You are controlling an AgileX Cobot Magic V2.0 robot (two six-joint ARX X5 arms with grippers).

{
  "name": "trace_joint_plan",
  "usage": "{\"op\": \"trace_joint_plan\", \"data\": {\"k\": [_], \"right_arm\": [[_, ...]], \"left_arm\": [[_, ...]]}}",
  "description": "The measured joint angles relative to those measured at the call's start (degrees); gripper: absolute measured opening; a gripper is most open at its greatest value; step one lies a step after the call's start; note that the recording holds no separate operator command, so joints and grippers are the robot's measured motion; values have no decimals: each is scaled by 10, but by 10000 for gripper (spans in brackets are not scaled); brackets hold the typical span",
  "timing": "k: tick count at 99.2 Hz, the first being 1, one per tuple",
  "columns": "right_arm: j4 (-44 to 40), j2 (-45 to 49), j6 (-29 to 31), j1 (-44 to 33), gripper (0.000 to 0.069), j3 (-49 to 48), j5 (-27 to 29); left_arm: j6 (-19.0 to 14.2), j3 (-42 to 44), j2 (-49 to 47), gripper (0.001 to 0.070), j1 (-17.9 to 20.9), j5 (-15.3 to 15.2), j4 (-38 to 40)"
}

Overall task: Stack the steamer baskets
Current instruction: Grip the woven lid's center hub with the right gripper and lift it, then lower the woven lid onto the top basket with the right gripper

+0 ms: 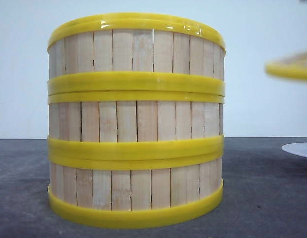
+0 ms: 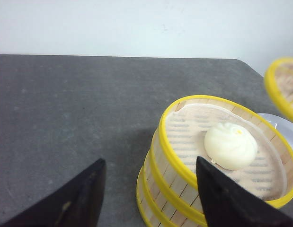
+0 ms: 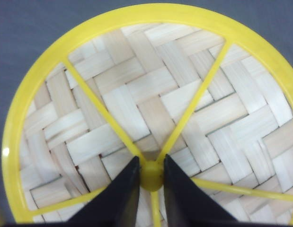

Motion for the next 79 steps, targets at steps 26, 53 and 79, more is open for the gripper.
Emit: {"op": "trace_joint_plan", "data": {"k": [26, 53, 79], "right_arm": [[-58, 0, -17, 144, 60, 148, -71], [-69, 32, -21, 316, 59, 183, -70], [-84, 98, -28, 423, 59, 208, -66]], "left_arm": [[0, 0, 0, 356, 0, 0, 0], [0, 0, 0, 356, 0, 1, 0], [0, 0, 0, 356, 0, 2, 0]]}}
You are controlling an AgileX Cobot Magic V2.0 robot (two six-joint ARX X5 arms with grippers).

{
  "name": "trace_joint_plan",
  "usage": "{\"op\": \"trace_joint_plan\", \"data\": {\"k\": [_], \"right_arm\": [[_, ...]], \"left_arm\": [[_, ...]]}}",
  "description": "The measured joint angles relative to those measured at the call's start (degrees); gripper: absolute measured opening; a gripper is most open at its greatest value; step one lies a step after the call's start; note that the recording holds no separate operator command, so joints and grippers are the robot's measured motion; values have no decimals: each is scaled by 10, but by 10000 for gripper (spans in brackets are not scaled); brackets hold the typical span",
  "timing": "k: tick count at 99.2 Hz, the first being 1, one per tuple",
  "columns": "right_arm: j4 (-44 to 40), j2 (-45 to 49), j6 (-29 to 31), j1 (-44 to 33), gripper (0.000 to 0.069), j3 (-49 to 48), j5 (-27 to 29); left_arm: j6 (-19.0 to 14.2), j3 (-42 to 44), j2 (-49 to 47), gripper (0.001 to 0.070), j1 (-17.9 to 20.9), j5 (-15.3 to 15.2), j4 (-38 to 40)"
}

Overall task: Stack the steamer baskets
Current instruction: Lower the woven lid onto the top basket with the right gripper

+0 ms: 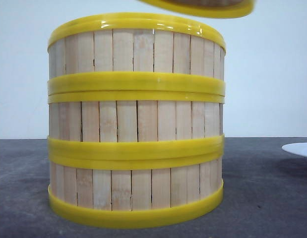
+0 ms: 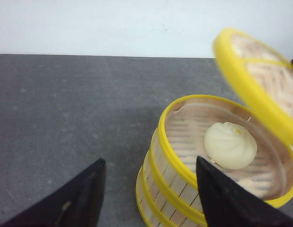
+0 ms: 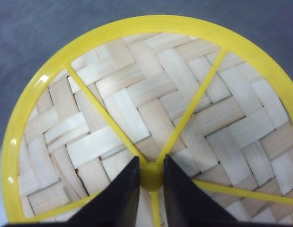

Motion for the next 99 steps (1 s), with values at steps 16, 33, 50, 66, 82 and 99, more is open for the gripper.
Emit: {"op": "trace_joint_plan", "data": {"k": [16, 33, 50, 66, 82, 99], "right_arm": [[-21, 53, -13, 34, 58, 34, 19], [-46, 99, -23, 53, 58, 62, 35], [-56, 123, -30, 64, 58, 63, 48], [-57, 137, -36, 64, 58, 63, 58], [-74, 143, -39, 64, 58, 64, 61], [-77, 144, -40, 66, 58, 64, 61]], "left_arm": [[0, 0, 0, 356, 0, 0, 0], [0, 0, 0, 356, 0, 0, 0], [0, 0, 0, 356, 0, 0, 0], [0, 0, 0, 356, 0, 0, -1], [0, 0, 0, 356, 0, 0, 0], [0, 0, 0, 356, 0, 0, 0]]}}
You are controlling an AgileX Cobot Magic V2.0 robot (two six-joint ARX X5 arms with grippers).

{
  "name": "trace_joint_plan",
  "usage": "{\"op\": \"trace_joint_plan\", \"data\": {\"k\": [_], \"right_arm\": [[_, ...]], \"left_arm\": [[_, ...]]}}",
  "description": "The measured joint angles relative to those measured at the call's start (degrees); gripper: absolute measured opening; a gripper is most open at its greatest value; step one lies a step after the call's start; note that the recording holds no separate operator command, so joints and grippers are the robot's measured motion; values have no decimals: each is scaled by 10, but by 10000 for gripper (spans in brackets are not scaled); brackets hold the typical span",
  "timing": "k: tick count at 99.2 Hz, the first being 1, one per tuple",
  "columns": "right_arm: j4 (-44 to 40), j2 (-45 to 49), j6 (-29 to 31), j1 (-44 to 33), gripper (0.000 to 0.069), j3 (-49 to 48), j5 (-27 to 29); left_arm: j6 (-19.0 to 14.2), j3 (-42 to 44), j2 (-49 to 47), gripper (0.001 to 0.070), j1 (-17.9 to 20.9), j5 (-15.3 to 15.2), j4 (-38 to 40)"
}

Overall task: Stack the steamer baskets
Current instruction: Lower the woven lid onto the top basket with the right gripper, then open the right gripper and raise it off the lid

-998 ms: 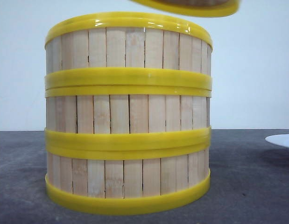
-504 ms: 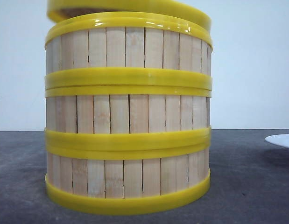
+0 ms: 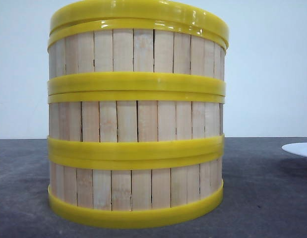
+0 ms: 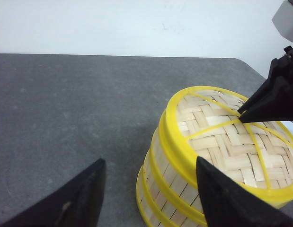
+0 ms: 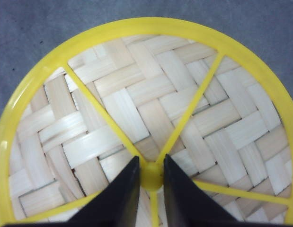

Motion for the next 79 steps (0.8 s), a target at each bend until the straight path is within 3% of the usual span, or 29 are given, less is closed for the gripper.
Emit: {"op": "trace_joint_plan", "data": {"k": [60, 66, 79], "right_arm": [[9, 11, -4, 1, 65, 3, -3], [9, 11, -4, 1, 117, 3, -2], [9, 12, -4, 1, 340, 3, -1]], "left_arm": [[0, 0, 0, 356, 0, 0, -6], [0, 0, 0, 356, 0, 0, -7], [0, 0, 0, 356, 0, 0, -7]]}}
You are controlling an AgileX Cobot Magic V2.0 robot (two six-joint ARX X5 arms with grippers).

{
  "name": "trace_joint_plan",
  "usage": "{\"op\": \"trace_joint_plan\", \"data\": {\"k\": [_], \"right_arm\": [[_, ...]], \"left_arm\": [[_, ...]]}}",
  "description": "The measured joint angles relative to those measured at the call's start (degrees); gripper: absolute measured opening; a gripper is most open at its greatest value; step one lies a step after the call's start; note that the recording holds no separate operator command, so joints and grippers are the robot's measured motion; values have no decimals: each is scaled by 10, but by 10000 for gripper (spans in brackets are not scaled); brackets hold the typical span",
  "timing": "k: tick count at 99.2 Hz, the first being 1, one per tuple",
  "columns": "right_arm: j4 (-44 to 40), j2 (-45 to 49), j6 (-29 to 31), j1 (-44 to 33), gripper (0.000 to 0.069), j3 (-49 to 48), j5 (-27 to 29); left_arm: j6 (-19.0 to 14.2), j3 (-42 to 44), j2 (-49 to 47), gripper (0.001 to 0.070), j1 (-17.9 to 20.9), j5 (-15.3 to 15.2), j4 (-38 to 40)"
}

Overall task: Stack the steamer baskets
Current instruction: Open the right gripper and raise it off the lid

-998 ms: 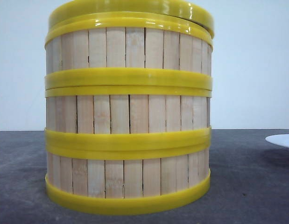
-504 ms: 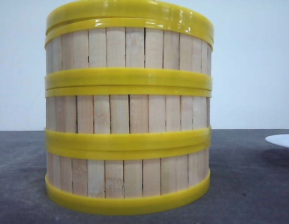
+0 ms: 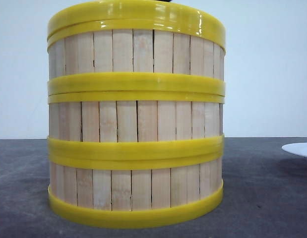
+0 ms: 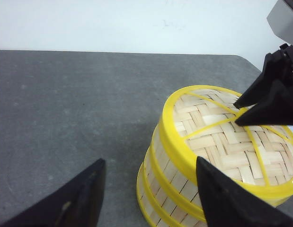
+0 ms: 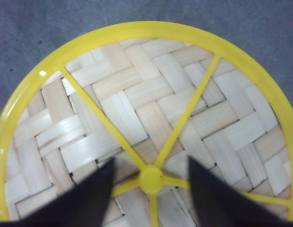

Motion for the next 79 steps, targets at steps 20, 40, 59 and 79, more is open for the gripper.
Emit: {"op": "trace_joint_plan", "data": {"k": [20, 40, 59, 79], "right_arm": [[23, -11, 0, 0, 405, 0, 27], [75, -113, 1, 0, 406, 0, 112], [79, -233, 20, 2, 406, 2, 200], [37, -337, 46, 26, 395, 0, 289]], "left_arm": [[0, 0, 0, 356, 0, 0, 0], [0, 0, 0, 356, 0, 0, 2], [0, 0, 0, 356, 0, 0, 2], [3, 0, 0, 356, 0, 0, 2]]}}
